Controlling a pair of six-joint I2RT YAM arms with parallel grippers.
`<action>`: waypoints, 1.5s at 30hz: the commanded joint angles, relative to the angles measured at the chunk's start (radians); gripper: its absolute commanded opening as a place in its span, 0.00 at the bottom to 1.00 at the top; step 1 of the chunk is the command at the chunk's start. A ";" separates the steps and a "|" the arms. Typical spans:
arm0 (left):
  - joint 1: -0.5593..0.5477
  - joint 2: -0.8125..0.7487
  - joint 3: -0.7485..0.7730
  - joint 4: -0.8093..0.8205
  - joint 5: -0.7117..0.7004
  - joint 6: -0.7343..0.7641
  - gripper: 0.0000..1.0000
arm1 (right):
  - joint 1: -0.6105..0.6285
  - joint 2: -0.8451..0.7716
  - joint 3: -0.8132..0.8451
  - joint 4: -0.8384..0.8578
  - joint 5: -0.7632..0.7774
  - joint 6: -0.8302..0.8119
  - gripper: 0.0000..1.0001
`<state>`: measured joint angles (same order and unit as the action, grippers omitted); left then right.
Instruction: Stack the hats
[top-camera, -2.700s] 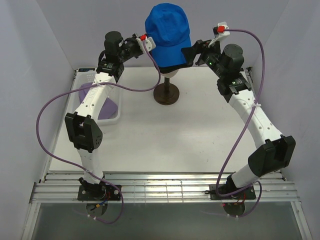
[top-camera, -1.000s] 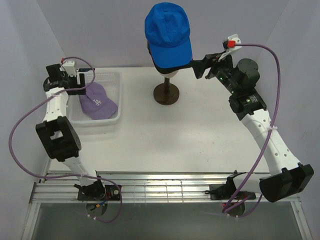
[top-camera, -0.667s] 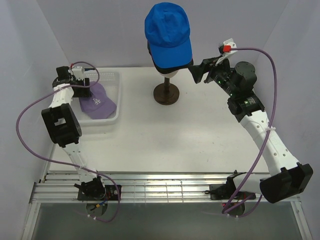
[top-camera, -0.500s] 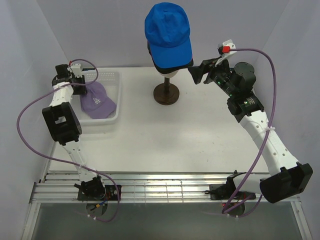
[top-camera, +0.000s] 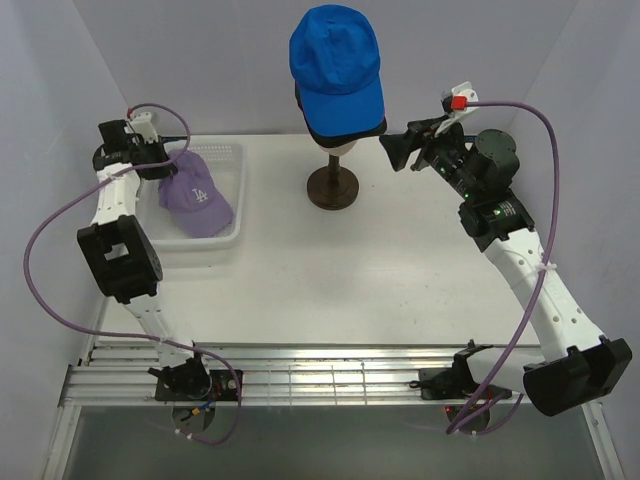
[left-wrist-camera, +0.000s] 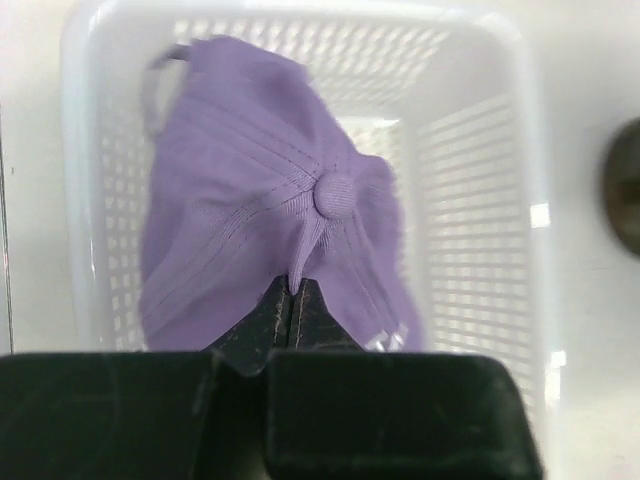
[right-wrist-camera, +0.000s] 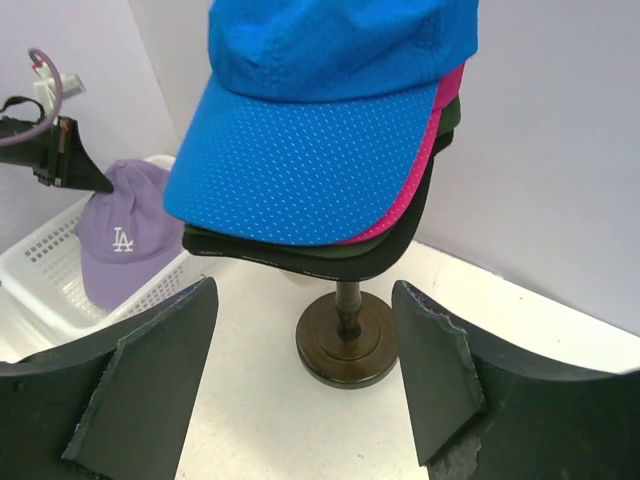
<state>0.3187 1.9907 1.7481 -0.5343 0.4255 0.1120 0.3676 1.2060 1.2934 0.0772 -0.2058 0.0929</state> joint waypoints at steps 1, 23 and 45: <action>-0.001 -0.228 0.036 0.040 0.168 -0.127 0.00 | 0.024 -0.059 0.003 0.035 -0.006 -0.018 0.75; -0.001 -0.701 0.071 0.016 0.421 -0.644 0.00 | 0.744 0.232 -0.540 1.398 0.227 -1.119 0.94; -0.001 -0.848 0.002 -0.052 0.579 -0.752 0.00 | 0.763 0.626 -0.141 1.625 0.447 -1.273 0.92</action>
<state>0.3183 1.1629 1.7668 -0.5835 0.9821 -0.6254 1.1263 1.8332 1.0904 1.2617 0.2035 -1.1824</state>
